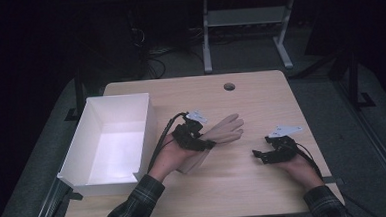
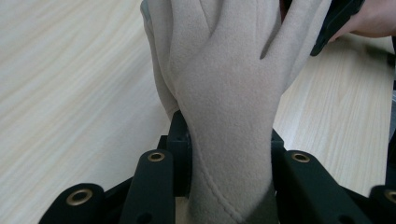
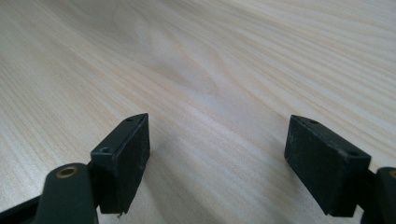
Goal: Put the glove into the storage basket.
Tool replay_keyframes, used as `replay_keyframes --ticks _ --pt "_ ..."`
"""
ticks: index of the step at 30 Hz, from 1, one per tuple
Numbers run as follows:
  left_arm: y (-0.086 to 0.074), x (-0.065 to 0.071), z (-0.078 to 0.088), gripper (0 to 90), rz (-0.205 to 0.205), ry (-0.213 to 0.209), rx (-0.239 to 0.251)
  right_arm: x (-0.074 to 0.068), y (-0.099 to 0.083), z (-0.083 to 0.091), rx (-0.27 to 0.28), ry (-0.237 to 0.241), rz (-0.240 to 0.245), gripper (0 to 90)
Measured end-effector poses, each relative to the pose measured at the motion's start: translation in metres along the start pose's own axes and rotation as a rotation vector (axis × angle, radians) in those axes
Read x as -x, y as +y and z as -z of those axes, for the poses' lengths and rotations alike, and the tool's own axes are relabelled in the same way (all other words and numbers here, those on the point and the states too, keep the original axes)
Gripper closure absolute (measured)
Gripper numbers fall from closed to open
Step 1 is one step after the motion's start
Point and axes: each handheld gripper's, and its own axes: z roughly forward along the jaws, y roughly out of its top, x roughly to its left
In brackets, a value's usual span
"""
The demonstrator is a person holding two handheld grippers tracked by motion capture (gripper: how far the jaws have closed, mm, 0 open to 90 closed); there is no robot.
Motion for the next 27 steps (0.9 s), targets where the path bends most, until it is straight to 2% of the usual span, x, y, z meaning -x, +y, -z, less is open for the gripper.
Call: replay_keyframes --ticks 4,5,8,12,14,17,19,22,23,27 --pt "0.007 0.001 0.011 66.5 0.007 0.009 0.012 -0.001 0.0 0.0 0.0 0.001 0.003 21.5" --pt "0.007 0.001 0.011 66.5 0.007 0.009 0.012 -0.001 0.0 0.0 -0.002 0.002 0.004 19.9" --pt "0.012 -0.002 0.024 66.5 0.012 0.021 0.018 -0.001 0.0 0.0 -0.014 -0.001 0.002 15.5" --pt "0.013 -0.006 0.035 66.5 0.026 0.029 0.031 -0.001 0.001 -0.002 -0.017 -0.004 -0.002 11.0" --pt "0.013 -0.008 0.042 66.5 0.048 0.029 0.042 -0.001 0.001 -0.002 -0.021 -0.004 -0.002 9.5" --pt "0.014 -0.011 0.051 66.4 0.041 0.031 0.033 -0.001 0.001 -0.002 -0.027 -0.008 -0.008 7.8" --pt "0.016 -0.015 0.062 66.4 0.059 0.039 0.051 -0.001 0.001 -0.003 -0.03 -0.008 -0.007 6.2" --pt "0.016 -0.018 0.071 66.4 0.053 0.049 0.048 -0.001 0.001 -0.004 -0.036 -0.012 -0.003 3.7" --pt "0.016 -0.021 0.08 66.5 0.062 0.059 0.056 0.0 0.002 -0.004 -0.04 -0.012 -0.004 3.5" --pt "0.014 -0.029 0.096 66.4 0.076 0.073 0.071 -0.001 0.002 -0.004 -0.04 -0.012 -0.002 3.3"
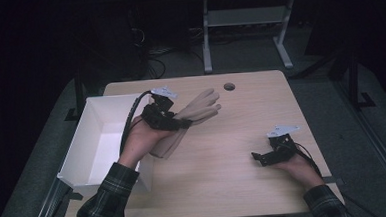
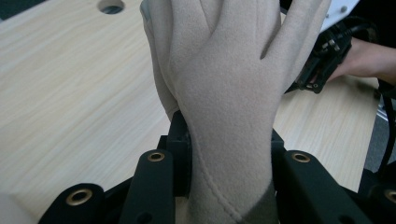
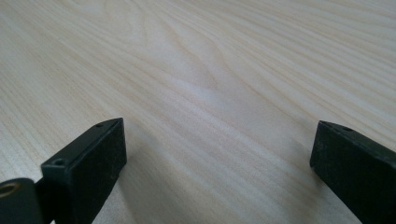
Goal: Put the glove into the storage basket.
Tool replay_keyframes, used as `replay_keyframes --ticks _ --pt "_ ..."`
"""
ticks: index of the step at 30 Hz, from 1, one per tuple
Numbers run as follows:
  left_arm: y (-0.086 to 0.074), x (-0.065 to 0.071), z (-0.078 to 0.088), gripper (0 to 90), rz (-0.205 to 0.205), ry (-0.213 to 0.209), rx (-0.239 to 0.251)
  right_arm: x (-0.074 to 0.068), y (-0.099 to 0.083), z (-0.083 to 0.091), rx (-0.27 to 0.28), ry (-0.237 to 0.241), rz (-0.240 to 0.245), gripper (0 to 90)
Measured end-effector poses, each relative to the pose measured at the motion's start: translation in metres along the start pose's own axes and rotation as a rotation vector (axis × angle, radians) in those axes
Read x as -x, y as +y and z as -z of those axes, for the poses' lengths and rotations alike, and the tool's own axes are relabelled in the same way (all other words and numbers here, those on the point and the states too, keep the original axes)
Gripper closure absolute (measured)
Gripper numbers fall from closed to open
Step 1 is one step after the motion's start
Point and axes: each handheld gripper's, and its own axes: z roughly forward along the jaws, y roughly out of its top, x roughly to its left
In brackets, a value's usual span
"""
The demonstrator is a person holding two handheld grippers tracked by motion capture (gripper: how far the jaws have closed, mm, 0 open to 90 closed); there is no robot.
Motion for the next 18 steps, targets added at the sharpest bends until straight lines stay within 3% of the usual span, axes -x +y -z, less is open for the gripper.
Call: replay_keyframes --ticks 7,18 --pt "-0.006 -0.013 0.022 66.4 0.035 0.033 0.031 0.0 0.0 0.0 -0.003 -0.001 -0.007 2.5" --pt "-0.026 -0.037 0.063 66.4 0.083 0.125 0.05 0.0 0.0 -0.001 -0.006 -0.002 -0.01 1.8"
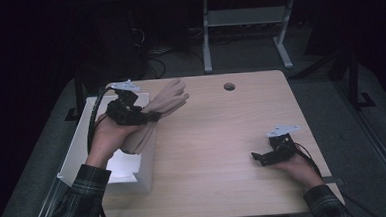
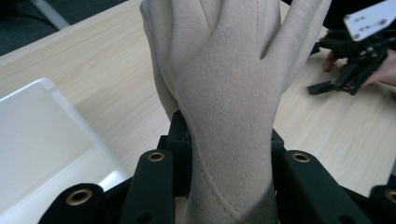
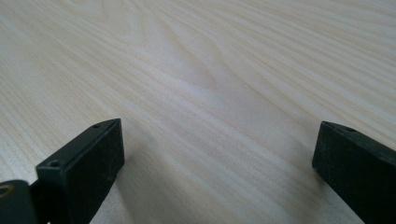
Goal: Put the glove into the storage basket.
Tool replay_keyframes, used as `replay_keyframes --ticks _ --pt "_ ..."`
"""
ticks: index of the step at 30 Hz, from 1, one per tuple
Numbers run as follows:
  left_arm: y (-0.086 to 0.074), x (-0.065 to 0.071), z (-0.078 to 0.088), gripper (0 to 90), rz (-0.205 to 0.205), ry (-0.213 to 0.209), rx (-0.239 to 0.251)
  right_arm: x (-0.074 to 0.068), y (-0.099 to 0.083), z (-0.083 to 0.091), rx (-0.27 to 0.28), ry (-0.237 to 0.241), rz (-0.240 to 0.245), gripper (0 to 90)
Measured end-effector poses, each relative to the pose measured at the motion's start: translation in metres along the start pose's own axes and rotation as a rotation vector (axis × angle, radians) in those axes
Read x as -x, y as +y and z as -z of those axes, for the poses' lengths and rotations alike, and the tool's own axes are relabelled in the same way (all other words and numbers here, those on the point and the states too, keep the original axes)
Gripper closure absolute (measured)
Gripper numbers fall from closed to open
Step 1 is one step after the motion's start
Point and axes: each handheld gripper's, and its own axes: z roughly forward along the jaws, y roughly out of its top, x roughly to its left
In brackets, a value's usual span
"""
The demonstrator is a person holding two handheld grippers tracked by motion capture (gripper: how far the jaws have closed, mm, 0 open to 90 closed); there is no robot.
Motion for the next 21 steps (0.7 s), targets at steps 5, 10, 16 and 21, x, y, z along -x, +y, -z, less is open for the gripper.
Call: replay_keyframes --ticks 5,10,16,21 --pt "-0.011 -0.015 0.015 66.4 0.033 0.046 0.012 0.0 0.0 0.0 0.0 0.002 0.0 1.8" --pt "-0.022 -0.027 0.025 66.4 0.061 0.082 0.017 -0.001 0.0 0.0 -0.001 0.002 -0.001 1.9" --pt "-0.041 -0.042 0.036 66.4 0.104 0.137 0.016 -0.001 0.0 0.0 -0.001 0.003 -0.001 1.9" --pt "-0.06 -0.054 0.038 66.4 0.145 0.178 0.016 -0.001 0.0 0.0 -0.002 0.003 -0.002 1.9"
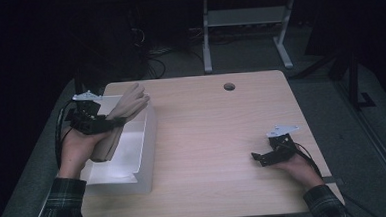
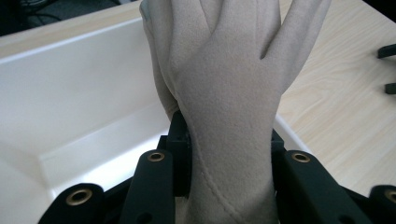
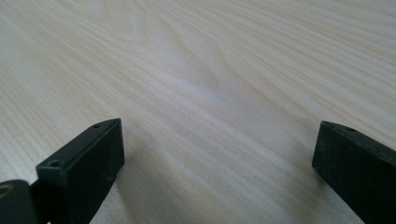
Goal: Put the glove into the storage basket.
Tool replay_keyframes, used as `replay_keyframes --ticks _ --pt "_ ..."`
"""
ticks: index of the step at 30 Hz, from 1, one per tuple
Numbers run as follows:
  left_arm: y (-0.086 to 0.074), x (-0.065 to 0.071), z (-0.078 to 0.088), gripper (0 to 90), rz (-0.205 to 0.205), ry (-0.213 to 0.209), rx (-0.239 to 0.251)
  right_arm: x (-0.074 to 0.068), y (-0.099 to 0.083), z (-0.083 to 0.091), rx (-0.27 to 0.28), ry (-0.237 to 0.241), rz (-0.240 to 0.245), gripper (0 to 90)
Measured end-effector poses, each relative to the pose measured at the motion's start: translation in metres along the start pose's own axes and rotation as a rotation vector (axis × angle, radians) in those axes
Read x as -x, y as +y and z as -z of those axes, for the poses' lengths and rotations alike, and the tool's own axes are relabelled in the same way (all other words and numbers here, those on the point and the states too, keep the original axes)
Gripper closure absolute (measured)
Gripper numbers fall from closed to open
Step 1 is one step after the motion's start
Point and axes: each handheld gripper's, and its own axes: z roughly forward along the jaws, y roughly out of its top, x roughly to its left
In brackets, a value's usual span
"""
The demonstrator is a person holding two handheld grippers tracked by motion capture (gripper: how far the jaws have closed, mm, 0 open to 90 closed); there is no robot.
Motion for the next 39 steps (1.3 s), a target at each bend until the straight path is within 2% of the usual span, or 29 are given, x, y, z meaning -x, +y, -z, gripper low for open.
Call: replay_keyframes --ticks 3,4,7,11,16,17,22,28,36,39 --pt "-0.006 -0.005 -0.003 66.3 0.014 0.016 -0.013 0.0 0.0 0.0 0.0 0.0 0.0 1.9" --pt "-0.011 -0.009 -0.006 66.3 0.035 0.036 -0.017 0.0 0.0 0.0 0.0 0.0 0.0 1.9" --pt "-0.019 -0.014 -0.013 66.3 0.055 0.056 -0.029 0.0 0.0 0.0 0.0 0.0 0.0 1.9" --pt "-0.028 -0.015 -0.023 66.3 0.065 0.064 -0.047 0.0 0.0 0.0 -0.002 0.001 0.002 1.9" --pt "-0.041 -0.018 -0.04 66.2 0.068 0.064 -0.077 0.0 0.0 0.0 0.0 0.0 0.0 1.9" --pt "-0.045 -0.02 -0.046 66.1 0.079 0.065 -0.088 0.0 0.0 0.0 0.0 0.0 0.0 1.9" --pt "-0.054 -0.021 -0.06 66.0 0.075 0.066 -0.122 0.0 0.0 0.0 0.0 0.0 0.0 1.9" --pt "-0.067 -0.022 -0.081 65.1 0.089 0.055 -0.175 0.0 0.0 0.0 0.0 0.001 0.001 1.9" --pt "-0.075 -0.023 -0.093 62.3 0.096 0.037 -0.215 0.0 0.0 0.0 -0.002 0.001 0.002 1.9" --pt "-0.076 -0.023 -0.095 54.7 0.105 0.035 -0.223 0.0 0.0 0.0 -0.002 0.002 0.003 1.9"
